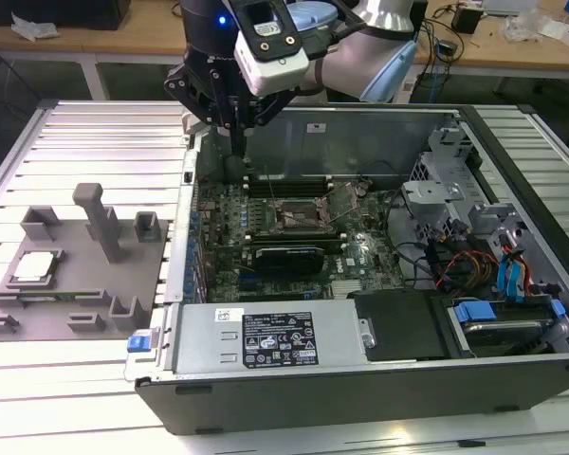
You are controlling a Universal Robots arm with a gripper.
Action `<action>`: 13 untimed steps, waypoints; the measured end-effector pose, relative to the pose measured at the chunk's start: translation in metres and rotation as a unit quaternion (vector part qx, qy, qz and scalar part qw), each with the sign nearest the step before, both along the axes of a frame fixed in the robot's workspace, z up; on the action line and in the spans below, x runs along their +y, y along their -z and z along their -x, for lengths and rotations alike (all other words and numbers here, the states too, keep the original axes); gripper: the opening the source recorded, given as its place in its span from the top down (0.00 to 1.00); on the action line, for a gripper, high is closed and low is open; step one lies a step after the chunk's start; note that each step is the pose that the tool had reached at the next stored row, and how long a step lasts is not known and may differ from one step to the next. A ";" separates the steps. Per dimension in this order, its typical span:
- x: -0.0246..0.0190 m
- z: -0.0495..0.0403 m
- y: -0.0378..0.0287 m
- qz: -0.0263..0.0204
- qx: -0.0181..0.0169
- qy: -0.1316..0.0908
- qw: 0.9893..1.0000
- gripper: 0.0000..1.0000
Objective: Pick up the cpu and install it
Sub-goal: 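Reach for the cpu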
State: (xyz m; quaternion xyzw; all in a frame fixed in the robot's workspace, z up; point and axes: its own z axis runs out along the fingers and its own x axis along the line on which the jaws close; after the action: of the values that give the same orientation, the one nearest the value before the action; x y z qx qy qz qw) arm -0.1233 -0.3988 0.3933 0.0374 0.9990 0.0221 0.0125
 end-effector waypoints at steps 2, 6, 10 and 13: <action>0.0000 0.0012 0.0000 0.000 0.000 0.000 1.000 0.89; 0.0000 0.0064 0.0000 0.000 0.000 0.000 1.000 0.89; 0.0000 0.0112 0.0000 0.000 0.000 0.000 1.000 0.89; 0.0000 0.0152 0.0000 0.000 0.000 0.000 1.000 0.89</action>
State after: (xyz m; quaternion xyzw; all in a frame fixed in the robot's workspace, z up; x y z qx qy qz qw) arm -0.1385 -0.3989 0.3933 0.0374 0.9990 0.0221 0.0125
